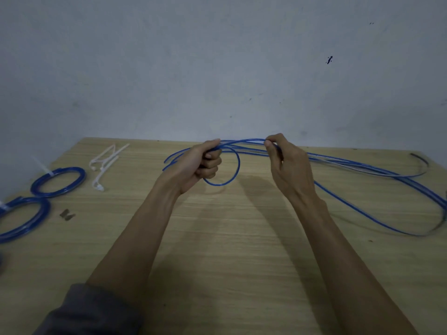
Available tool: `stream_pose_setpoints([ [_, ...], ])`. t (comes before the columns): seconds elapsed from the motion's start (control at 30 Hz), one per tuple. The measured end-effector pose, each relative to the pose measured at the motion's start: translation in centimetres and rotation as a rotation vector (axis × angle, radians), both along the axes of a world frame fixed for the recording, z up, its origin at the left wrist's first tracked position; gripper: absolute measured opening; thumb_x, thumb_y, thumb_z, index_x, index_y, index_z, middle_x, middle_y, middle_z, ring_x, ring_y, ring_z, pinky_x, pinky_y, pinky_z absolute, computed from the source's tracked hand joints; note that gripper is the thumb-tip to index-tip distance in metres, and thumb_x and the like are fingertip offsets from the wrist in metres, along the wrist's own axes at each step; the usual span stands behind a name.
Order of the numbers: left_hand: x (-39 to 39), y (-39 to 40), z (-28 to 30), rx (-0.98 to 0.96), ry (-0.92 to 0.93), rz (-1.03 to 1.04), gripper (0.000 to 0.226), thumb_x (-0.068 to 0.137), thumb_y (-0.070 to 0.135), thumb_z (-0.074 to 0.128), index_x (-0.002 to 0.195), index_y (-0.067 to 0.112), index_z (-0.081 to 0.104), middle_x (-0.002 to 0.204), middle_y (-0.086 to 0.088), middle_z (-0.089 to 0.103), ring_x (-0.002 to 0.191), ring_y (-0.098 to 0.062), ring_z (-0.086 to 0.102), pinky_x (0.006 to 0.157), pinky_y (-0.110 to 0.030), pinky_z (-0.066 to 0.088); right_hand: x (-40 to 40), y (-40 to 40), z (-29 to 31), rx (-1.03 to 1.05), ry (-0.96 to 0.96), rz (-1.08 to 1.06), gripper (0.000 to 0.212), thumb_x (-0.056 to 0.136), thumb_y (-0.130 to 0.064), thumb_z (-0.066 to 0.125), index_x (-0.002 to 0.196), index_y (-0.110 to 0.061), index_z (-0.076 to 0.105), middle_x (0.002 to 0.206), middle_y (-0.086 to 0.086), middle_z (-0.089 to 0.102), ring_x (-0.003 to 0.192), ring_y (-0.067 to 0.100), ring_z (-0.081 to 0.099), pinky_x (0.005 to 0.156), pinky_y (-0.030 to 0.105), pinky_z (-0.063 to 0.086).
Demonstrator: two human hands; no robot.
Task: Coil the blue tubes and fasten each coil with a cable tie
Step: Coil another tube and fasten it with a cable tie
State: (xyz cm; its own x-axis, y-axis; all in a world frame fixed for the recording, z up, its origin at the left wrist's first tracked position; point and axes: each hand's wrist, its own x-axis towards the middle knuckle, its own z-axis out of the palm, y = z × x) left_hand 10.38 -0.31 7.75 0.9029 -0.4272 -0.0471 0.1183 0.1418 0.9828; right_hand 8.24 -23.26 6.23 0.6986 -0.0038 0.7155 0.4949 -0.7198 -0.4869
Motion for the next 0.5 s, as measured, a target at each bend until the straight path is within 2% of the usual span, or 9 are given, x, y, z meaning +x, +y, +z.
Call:
stream_pose_setpoints([
  [0.13,0.0,0.6,-0.1,-0.007,0.04,-0.057,0.048,0.104,0.042,0.04,0.066,0.022,0.019,0.056,0.006,0.01,0.042,-0.007,0.009,0.039,-0.02,0.016,0.1,-0.9,0.5,0.029,0.009,-0.031,0.022,0.106,-0.033,0.045,0.101,-0.016,0.058,0.059,-0.013,0.041,0.053,0.003,0.041,0.054,0.034,0.034],
  [0.3,-0.1,0.8,0.6,-0.211,0.057,0.003,0.046,0.104,0.045,0.04,0.068,0.025,0.02,0.057,0.008,0.009,0.044,-0.009,0.005,0.043,-0.024,0.01,0.2,-0.5,0.1,0.002,0.086,0.052,0.017,0.105,-0.029,0.049,0.101,-0.016,0.061,0.059,-0.012,0.044,0.055,0.005,0.044,0.058,0.034,0.039],
  [0.43,-0.1,0.8,0.6,-0.286,0.092,-0.084,0.043,0.104,0.044,0.035,0.068,0.022,0.028,0.056,0.006,0.013,0.043,-0.009,0.009,0.042,-0.024,0.013,0.1,1.0,-0.3,0.082,0.094,0.138,0.016,0.104,-0.023,0.053,0.103,-0.014,0.066,0.06,-0.015,0.046,0.059,0.001,0.048,0.059,0.019,0.033],
  [0.5,-0.2,1.0,0.6,-0.274,0.11,-0.154,0.038,0.101,0.041,0.033,0.069,0.02,0.03,0.057,0.005,0.017,0.043,-0.01,0.015,0.044,-0.025,0.016,0.3,0.9,-0.2,0.084,0.081,0.15,0.016,0.103,-0.024,0.054,0.103,-0.016,0.068,0.067,-0.015,0.053,0.064,0.002,0.051,0.061,0.02,0.038],
])
